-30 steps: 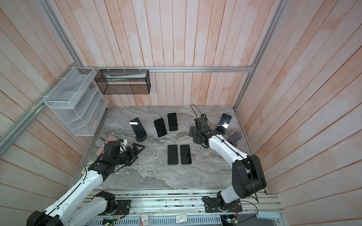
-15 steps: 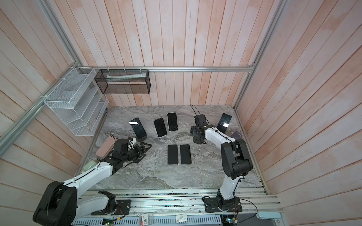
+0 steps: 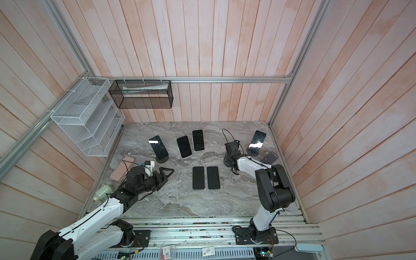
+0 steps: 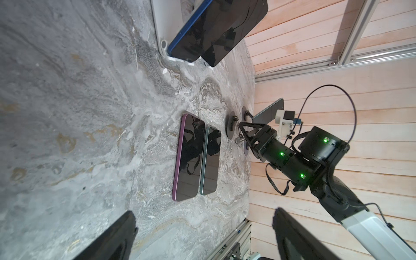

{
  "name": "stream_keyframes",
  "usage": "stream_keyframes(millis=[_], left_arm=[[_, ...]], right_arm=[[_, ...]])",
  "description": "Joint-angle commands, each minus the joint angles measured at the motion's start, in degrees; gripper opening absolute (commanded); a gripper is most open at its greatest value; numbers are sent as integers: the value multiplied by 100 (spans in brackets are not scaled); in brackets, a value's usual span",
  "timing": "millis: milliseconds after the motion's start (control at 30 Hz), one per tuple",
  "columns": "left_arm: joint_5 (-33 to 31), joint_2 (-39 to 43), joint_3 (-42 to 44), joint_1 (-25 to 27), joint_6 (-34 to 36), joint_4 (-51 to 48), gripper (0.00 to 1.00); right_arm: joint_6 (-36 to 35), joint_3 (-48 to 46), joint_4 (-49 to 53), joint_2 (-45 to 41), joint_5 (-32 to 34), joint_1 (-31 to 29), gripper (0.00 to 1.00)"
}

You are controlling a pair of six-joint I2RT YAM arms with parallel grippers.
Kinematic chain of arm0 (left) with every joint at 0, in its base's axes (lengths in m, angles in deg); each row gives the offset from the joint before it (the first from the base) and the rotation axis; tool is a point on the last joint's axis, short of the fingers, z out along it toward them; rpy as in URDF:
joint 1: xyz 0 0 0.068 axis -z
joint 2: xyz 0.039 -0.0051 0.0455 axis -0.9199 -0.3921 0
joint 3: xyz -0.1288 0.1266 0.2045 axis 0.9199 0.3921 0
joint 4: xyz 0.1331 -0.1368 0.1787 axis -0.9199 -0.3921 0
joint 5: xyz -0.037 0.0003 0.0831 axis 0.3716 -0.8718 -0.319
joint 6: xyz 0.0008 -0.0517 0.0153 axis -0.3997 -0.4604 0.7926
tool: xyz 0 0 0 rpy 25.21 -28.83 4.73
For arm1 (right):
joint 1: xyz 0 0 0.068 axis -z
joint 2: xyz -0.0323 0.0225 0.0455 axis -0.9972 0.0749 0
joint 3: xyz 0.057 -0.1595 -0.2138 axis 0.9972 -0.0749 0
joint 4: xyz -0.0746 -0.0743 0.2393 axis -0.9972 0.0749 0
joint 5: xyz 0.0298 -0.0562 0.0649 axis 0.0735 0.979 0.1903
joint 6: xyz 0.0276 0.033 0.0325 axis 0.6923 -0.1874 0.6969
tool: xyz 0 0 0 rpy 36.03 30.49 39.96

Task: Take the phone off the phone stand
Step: 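Raise the right gripper back above the empty stand while the left gripper shifts forward, then swing the open right gripper to the phone on the stand near the far corner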

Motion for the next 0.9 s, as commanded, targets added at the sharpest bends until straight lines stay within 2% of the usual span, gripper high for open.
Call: stream_keyframes(millis=[0, 167, 300, 500, 600, 733, 867], left_arm=[[-407, 474, 61, 145, -177, -281, 96], [-621, 965, -176, 346, -197, -886, 96], [-766, 1106, -283, 557, -274, -1182, 96], [-814, 993, -267, 806, -358, -1069, 96], [-834, 862, -308, 807, -213, -1013, 96], [-866, 592, -263, 818, -79, -637, 96], [-675, 93, -306, 813, 152, -172, 96]], right_arm=[[-108, -177, -330, -450, -47, -40, 57], [-241, -196, -435, -867, -43, -33, 56], [-481, 225, -610, -668, -70, -34, 56], [-986, 1842, -48, 870, 84, 55, 57], [-1095, 2715, 121, 1635, -101, 227, 57], [-1179, 4080, 1017, 2648, -206, 235, 60], [-1166, 4314, 741, 3079, 11, 236, 60]])
